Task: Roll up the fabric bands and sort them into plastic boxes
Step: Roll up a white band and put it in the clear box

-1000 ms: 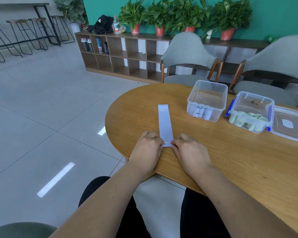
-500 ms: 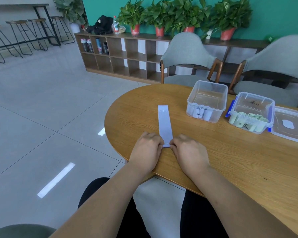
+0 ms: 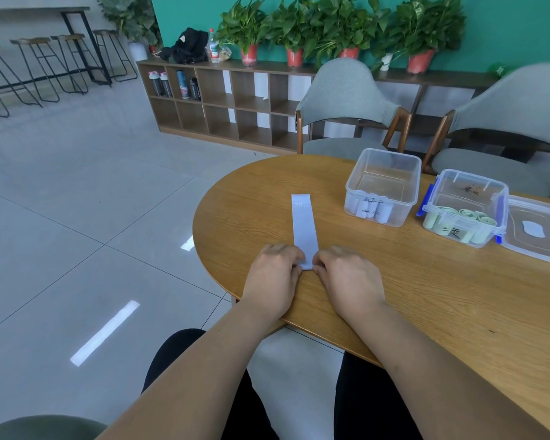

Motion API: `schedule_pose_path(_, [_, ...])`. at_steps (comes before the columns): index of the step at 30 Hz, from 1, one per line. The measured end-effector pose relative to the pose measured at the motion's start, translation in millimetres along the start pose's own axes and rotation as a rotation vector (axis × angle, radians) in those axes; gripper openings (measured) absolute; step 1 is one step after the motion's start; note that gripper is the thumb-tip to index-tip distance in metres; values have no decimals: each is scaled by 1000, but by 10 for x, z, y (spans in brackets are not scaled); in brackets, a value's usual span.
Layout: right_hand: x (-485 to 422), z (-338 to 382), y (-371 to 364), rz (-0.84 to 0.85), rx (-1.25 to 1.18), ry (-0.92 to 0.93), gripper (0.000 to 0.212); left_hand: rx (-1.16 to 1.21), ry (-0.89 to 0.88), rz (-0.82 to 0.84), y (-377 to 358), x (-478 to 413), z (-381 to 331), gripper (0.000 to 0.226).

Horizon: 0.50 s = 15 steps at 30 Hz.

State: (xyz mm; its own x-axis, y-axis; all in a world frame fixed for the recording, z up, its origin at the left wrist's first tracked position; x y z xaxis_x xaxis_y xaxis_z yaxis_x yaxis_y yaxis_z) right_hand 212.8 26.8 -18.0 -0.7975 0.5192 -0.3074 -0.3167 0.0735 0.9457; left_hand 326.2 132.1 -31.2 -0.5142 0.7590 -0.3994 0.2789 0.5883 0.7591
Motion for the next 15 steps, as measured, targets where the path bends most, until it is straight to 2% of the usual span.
schedule_pose_path(5, [0,-16,-49,-55,35,-2,10,-59,-41,-8,26,-23,-5,7])
schedule_pose_path(9, [-22,-41,-108,-67,51,0,8,-87,-61,-1,13,-26,4,13])
schedule_pose_path(12, [-58,-61,-174,-30,67,-19,23,-79,-33,14,-9,-41,20,19])
schedule_pose_path(15, [-73,-46,-129,-29,26,-25,21,-69,-11,28,-26,-63,20,22])
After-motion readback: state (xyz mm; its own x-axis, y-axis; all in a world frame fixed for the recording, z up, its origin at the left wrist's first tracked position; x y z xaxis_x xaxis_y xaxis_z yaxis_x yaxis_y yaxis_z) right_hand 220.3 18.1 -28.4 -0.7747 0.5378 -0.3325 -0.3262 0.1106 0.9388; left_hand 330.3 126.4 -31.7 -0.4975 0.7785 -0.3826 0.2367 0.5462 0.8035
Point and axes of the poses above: each hand's wrist, its own x-axis away from the middle knuckle, its own y-axis out of the back of the hand, z = x × y, the point moved 5 cm from there along -x, towards the middle knuckle, and after that the axes turned 4 degrees about x, right-handed, at the moved point
